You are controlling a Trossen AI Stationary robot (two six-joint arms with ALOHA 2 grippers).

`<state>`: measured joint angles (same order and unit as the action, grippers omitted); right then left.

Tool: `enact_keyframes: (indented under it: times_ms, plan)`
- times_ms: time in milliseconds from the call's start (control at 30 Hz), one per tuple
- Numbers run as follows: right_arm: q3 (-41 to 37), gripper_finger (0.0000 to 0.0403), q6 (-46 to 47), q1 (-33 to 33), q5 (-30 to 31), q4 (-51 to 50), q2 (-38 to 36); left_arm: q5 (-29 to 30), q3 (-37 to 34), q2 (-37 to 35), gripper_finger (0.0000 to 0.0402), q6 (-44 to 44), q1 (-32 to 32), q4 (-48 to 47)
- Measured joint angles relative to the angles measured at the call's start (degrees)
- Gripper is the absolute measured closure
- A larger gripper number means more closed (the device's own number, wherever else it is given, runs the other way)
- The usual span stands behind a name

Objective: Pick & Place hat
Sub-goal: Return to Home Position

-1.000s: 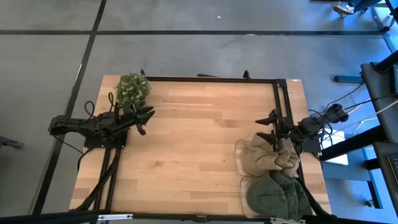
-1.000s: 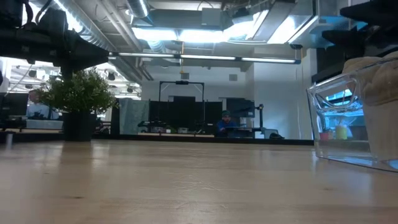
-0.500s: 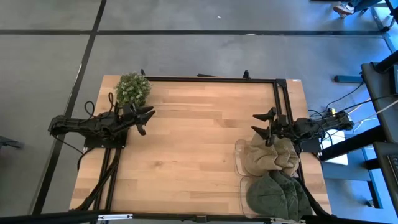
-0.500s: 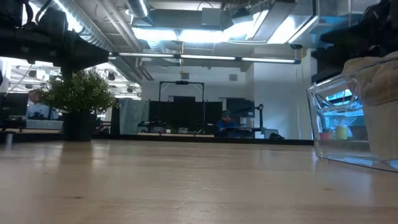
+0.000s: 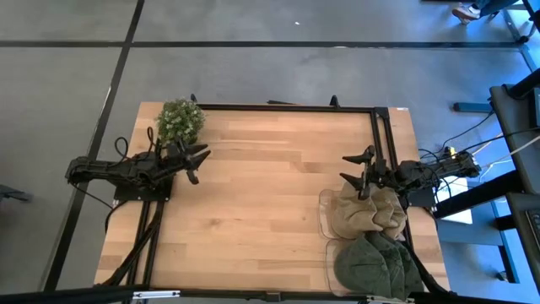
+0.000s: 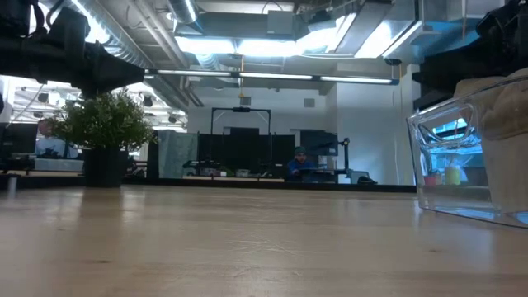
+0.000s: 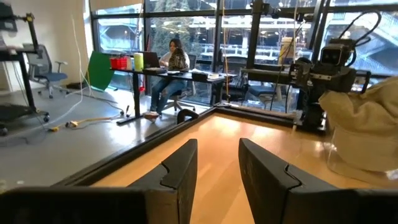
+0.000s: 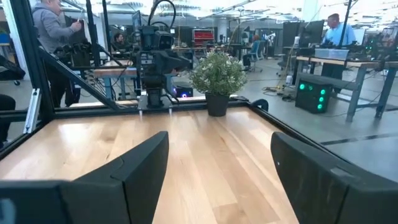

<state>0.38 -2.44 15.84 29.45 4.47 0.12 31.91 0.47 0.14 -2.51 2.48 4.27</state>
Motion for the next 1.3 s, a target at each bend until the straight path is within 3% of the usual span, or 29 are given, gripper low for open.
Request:
enact_keyframes:
  times_ms: [167, 1300]
  plan:
    - [0.0, 0.012, 0.38, 0.0, 0.0, 0.0, 0.0, 0.01, 0.0, 0.0, 0.0288, 3.68, 0.0, 0.0]
    - [0.0, 0.012, 0.69, 0.02, -0.09, 0.0, 0.02, -0.01, 0.0, 0.0, 0.0288, 3.76, 0.0, 0.17]
